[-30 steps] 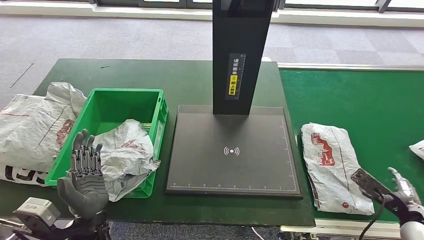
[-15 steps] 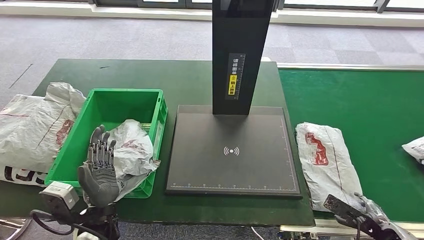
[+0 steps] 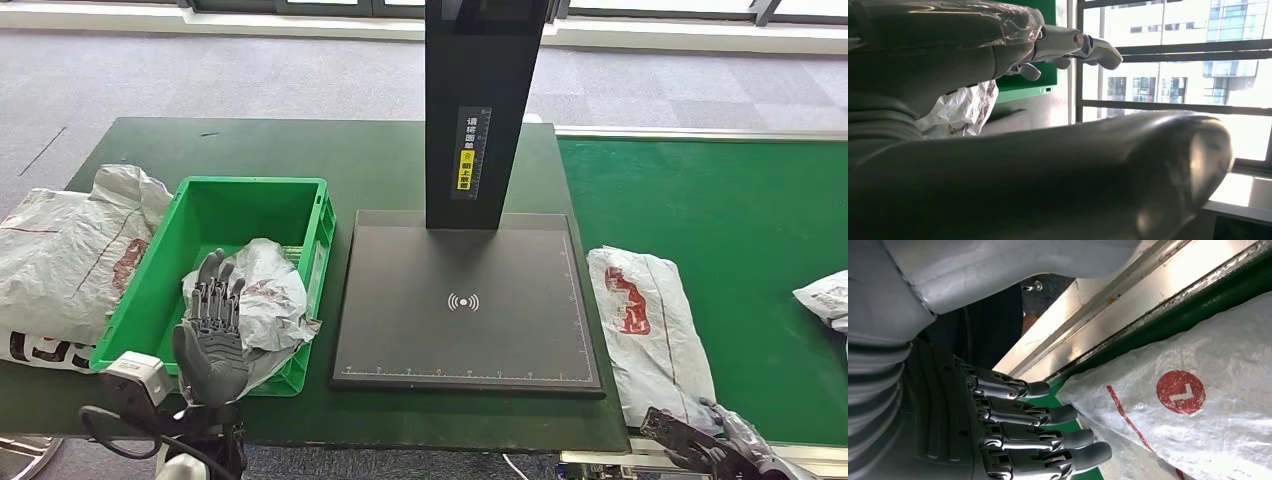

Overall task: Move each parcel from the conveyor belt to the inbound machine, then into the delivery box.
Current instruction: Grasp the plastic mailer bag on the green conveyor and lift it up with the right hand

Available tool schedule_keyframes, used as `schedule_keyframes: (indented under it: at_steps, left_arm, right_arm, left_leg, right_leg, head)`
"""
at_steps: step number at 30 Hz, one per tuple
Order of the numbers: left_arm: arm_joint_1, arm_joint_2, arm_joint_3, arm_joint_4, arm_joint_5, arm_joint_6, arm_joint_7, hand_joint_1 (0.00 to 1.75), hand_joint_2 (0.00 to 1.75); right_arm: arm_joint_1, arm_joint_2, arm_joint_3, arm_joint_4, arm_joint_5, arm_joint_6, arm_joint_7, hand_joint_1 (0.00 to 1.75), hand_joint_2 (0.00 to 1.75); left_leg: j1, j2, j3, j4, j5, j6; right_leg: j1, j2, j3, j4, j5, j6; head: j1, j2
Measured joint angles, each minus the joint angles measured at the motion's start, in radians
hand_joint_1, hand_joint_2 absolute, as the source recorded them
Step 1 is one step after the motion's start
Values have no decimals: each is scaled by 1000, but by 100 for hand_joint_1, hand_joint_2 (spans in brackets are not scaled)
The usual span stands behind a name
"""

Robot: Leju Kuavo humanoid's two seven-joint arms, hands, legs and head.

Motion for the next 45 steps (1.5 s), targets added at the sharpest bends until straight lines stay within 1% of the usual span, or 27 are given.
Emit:
schedule_keyframes:
  at_steps: [6, 12, 17, 18, 20, 22, 26, 27, 29, 31, 32, 34, 38, 42, 45]
  left_arm:
    - [-2, -3, 0, 6, 0, -10, 7, 0, 0]
    - [5, -9, 0, 4, -10, -12, 8, 0, 0]
    - [12, -10, 0, -1, -13, -12, 7, 0, 0]
    - [20, -10, 1, -7, -17, -12, 7, 0, 0]
    - [44, -15, 4, -29, -28, -16, 12, 0, 0]
    - [60, -21, 6, -42, -33, -21, 19, 0, 0]
    - [60, -29, 7, -45, -31, -42, 37, 0, 0]
    - [60, -32, 7, -45, -30, -48, 44, 0, 0]
    - [58, -37, 8, -44, -27, -57, 52, 0, 0]
    - [54, -39, 8, -42, -15, -66, 54, 0, 0]
    - [50, -39, 8, -40, -8, -69, 53, 0, 0]
    - [39, -39, 8, -33, 7, -73, 51, 0, 0]
    - [22, -39, 8, -18, 24, -79, 51, 0, 0]
    - [10, -39, 7, -4, 27, -91, 61, 0, 0]
    - [-1, -39, 3, 6, 25, -97, 75, 0, 0]
  right_arm:
    - [1, -5, 24, 0, -12, -46, 31, 0, 175]
    - [-9, 8, 40, -3, 48, -132, 41, 0, 175]
    - [-14, 14, 38, -11, 73, -157, 41, 0, 175]
    - [-20, 24, 28, -22, 104, -183, 37, 0, 175]
    - [-40, 75, -42, -61, 193, -256, 18, 0, 175]
    - [-53, 121, -116, -86, 239, -292, -1, 0, 175]
    - [-54, 161, -167, -93, 216, -297, -49, 0, 175]
    - [-58, 174, -176, -91, 210, -315, -65, 0, 175]
    - [-82, 199, -185, -76, 214, -381, -89, 0, 175]
    - [-131, 220, -188, -36, 224, -440, -94, 0, 175]
    - [-162, 228, -188, -3, 230, -453, -91, 0, 175]
    - [-235, 238, -188, 82, 237, -445, -83, 0, 175]
    - [-355, 251, -181, 259, 237, -388, -75, 0, 175]
    - [-424, 260, -151, 390, 237, -294, -58, 0, 175]
    - [-466, 267, -123, 472, 237, -263, -52, 0, 175]
  left_leg:
    - [0, 0, 0, 0, 0, 0]
    - [0, 0, 0, 0, 0, 0]
    - [0, 0, 0, 0, 0, 0]
    - [0, 0, 0, 0, 0, 0]
    - [0, 0, 0, 0, 0, 0]
    - [0, 0, 0, 0, 0, 0]
    - [0, 0, 0, 0, 0, 0]
    - [0, 0, 0, 0, 0, 0]
    - [0, 2, 0, 0, 0, 0]
    - [0, 4, 1, 0, 0, 0]
    - [0, 4, 1, 0, 1, 0]
    - [0, 4, 1, 0, 1, -1]
    - [0, 3, 1, 0, 3, 1]
    - [0, 1, 0, 0, 4, 0]
    - [0, 1, -1, 0, 4, 0]
  right_leg:
    - [0, 0, 0, 0, 0, 0]
    - [0, 0, 0, 0, 0, 0]
    - [0, 0, 0, 0, 0, 0]
    - [0, 0, 0, 0, 0, 0]
    - [0, 0, 0, 0, 0, 0]
    - [0, -1, 1, 0, 0, 0]
    - [0, -1, 1, 0, 0, 0]
    - [0, 0, 0, 0, 0, 0]
    - [0, 2, 0, 0, 0, 0]
    - [0, 3, 0, 0, 1, 0]
    - [0, 4, 0, 0, 1, 0]
    - [0, 4, 0, 0, 2, 0]
    - [0, 2, 0, 0, 3, 0]
    - [0, 1, 0, 1, 3, 0]
    - [0, 1, -1, 1, 3, 0]
  head:
    - [0, 0]
    - [0, 0]
    - [0, 0]
    - [0, 0]
    - [0, 0]
    - [0, 0]
    - [0, 0]
    - [0, 0]
    - [0, 0]
    - [0, 0]
    - [0, 0]
    - [0, 0]
    - [0, 0]
    - [0, 0]
    - [0, 0]
